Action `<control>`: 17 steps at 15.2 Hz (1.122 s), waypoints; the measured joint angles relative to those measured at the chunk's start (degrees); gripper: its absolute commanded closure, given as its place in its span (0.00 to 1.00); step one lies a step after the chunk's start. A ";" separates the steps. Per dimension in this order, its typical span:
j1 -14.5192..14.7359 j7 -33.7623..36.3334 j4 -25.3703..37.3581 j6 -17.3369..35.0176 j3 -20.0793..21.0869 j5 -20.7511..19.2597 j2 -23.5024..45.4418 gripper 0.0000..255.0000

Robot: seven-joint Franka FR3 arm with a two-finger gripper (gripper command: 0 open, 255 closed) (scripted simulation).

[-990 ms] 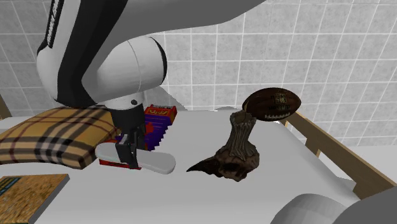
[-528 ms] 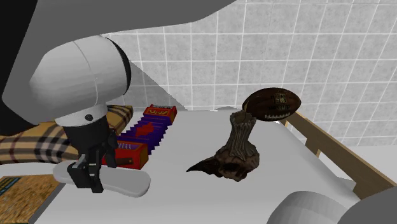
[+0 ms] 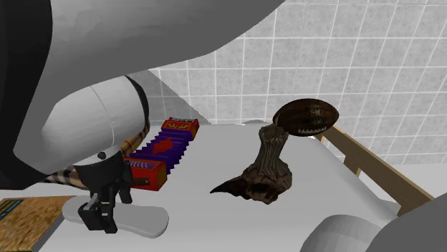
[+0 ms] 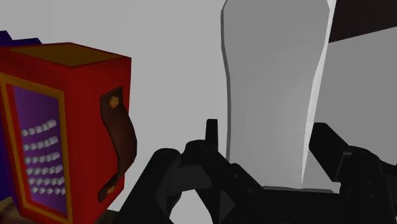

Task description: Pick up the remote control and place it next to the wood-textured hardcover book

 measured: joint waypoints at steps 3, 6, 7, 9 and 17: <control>-0.07 0.13 -1.20 2.73 0.14 -0.12 1.53 1.00; -0.17 0.31 -2.21 5.70 0.31 -0.28 3.38 1.00; -0.15 0.37 -2.41 6.11 0.36 -0.28 3.56 1.00; -0.18 0.37 -2.60 6.60 0.37 -0.31 3.81 1.00; -0.20 0.36 -2.74 6.70 0.36 -0.33 3.91 0.00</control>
